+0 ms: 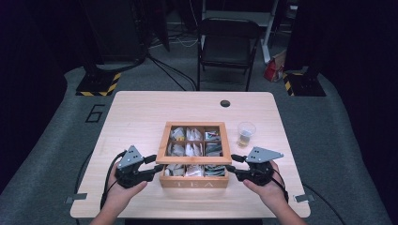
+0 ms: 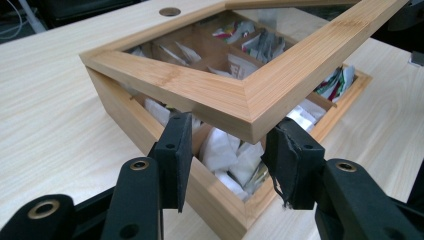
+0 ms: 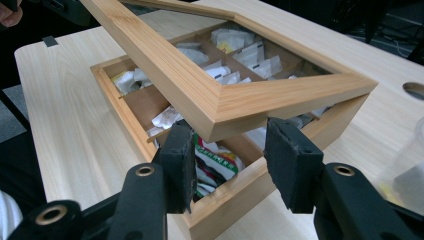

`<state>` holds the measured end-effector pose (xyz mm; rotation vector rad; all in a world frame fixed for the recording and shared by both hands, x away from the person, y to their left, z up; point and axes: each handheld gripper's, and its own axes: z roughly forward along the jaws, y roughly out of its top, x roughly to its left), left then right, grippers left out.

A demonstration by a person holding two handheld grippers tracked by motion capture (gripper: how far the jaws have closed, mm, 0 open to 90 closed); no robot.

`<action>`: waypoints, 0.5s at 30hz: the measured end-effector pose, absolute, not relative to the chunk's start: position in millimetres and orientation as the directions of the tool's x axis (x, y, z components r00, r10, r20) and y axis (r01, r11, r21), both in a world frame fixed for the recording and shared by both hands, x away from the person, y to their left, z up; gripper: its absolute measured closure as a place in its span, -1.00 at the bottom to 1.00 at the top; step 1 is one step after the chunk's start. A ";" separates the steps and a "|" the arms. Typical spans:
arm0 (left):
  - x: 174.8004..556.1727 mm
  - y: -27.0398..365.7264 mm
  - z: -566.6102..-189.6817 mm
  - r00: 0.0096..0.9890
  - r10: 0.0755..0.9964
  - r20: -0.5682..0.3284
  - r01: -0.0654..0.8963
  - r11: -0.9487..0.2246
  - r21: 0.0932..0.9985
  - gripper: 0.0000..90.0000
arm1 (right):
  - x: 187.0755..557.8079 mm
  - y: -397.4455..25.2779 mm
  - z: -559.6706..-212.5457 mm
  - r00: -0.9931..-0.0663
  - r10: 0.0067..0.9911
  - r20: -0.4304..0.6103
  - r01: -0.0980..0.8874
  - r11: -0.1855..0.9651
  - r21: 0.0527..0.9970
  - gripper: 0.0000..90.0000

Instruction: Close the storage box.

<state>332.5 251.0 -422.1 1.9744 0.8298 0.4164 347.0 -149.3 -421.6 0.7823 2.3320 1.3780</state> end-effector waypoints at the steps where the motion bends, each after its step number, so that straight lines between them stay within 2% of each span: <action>1: 332.0 250.6 -423.9 0.713 0.701 -0.039 0.384 -0.343 0.857 0.21 | 346.4 -149.5 -423.3 -0.801 0.599 0.007 0.296 0.385 0.874 0.22; 15: 326.5 249.9 -435.3 0.714 0.698 -0.052 0.410 -0.357 0.839 0.21 | 343.7 -148.7 -439.2 -0.798 0.601 0.035 0.334 0.393 0.857 0.20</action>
